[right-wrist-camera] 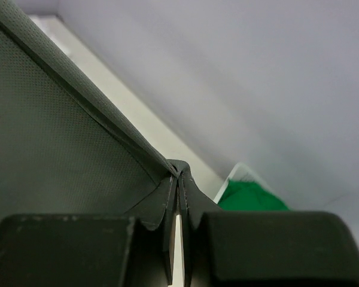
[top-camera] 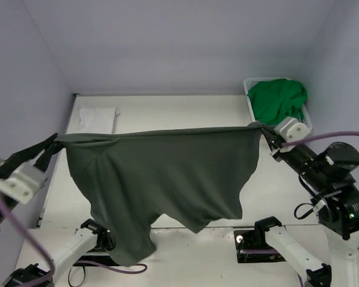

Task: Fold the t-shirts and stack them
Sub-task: Flatten out the tshirt

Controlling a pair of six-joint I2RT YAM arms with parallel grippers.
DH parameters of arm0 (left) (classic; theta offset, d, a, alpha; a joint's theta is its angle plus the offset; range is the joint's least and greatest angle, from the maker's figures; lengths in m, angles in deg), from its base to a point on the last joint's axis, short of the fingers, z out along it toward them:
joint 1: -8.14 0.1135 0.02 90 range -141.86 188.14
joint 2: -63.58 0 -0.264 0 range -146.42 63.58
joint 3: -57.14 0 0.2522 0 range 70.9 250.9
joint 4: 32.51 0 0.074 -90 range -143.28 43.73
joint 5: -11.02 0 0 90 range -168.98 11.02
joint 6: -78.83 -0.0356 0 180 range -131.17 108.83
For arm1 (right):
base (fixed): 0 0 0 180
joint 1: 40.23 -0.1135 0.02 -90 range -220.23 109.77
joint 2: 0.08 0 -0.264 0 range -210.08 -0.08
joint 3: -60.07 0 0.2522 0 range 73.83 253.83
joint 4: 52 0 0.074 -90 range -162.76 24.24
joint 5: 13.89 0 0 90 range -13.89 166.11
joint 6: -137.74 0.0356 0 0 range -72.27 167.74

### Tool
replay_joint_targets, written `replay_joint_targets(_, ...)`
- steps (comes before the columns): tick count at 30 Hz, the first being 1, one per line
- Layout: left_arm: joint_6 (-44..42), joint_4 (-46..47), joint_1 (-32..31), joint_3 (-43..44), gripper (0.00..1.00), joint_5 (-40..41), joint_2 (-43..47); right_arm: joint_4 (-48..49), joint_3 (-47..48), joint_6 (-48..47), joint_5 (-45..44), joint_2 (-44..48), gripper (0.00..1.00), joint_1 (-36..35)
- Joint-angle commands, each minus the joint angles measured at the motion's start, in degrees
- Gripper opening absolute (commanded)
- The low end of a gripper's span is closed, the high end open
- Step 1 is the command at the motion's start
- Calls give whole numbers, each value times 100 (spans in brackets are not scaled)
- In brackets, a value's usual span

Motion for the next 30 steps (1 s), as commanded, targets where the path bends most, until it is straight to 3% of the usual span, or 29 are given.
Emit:
replay_joint_targets(1, -195, 553, 70, -656, 0, 327, -282, 195, -564, -228, -597, -449, 0, 115)
replay_joint_targets(9, -547, 1396, 70, -2747, 0, 28, -800, 915, -1892, -869, -1035, -1239, 0, 124)
replay_joint_targets(12, -872, 1871, 61, -3582, 0, -42, -1221, 1381, -2234, -966, -1151, -1739, 0, 220)
replay_joint_targets(16, -1163, 2441, 70, -4023, 0, -59, -2238, 2056, -2253, -940, -1116, -2496, 0, 527)
replay_joint_targets(21, -1356, 3171, 78, -4138, 0, 80, -3444, 2612, -1964, -905, -1098, -3796, 0, 739)
replay_joint_targets(30, -1392, 4850, 122, -3515, 0, 1495, -5721, 3157, -1041, -887, -1431, -5959, 0, 765)
